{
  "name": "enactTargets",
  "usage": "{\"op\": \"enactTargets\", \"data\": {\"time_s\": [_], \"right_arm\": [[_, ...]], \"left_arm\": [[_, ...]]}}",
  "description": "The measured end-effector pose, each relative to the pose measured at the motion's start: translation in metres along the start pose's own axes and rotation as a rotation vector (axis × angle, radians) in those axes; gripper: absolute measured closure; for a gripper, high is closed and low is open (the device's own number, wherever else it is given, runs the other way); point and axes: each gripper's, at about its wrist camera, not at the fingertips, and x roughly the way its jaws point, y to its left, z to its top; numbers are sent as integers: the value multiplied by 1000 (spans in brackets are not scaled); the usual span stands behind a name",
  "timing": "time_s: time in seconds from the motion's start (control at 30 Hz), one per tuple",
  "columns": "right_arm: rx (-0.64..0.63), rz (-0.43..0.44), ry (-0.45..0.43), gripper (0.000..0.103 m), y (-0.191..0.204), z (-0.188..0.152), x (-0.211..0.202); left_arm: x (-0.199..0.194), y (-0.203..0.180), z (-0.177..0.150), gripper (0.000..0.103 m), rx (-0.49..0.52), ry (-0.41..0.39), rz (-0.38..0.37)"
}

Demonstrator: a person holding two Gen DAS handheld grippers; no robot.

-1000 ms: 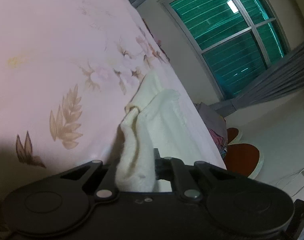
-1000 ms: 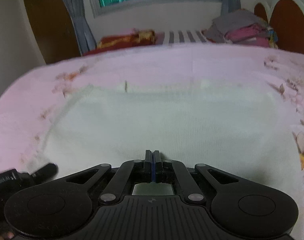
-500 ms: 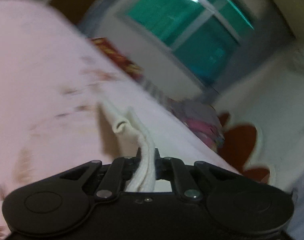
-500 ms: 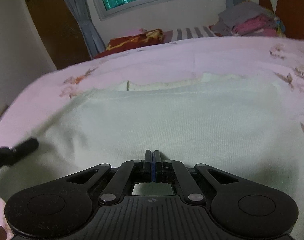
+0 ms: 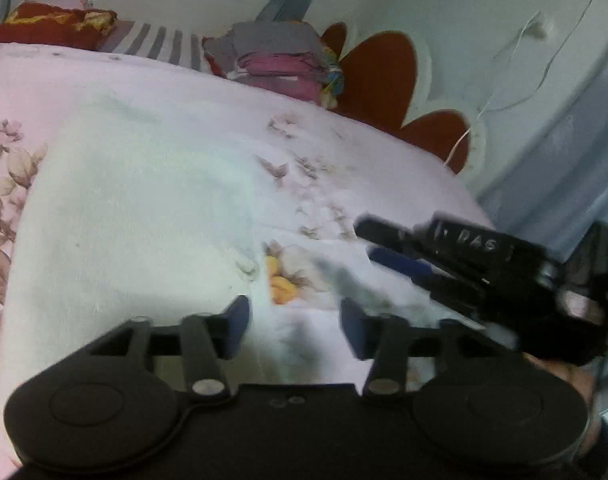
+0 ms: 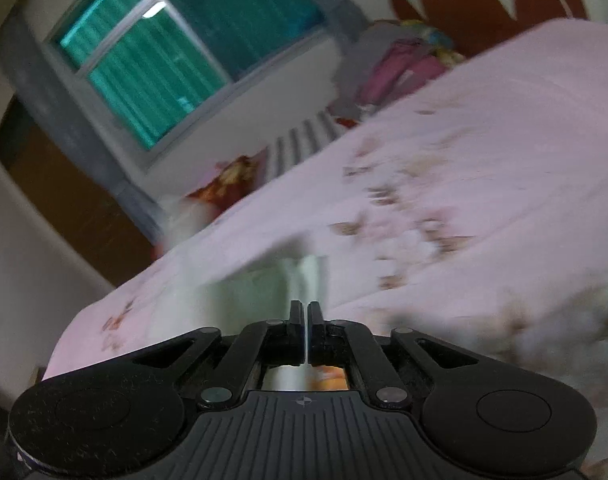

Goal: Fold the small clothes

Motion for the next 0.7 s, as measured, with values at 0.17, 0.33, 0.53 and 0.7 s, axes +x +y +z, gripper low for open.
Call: {"op": "enactTargets", "data": {"time_s": [0.17,0.33,0.53,0.7], "right_arm": [[-10,96,-5,44,-8,10,-15],[-70,181,127,57,17,-8,12],[-96,133,209,57,31,-24,43],[-143,93,253,57,39,-29,67]], "left_arm": [[-52,37,25,66,6,-177,126],[-49,95,47,73,-60,-152,227],[-19,127,35,72,-81,-50,237],[-43,130,35,74,-41,-149,195]]}}
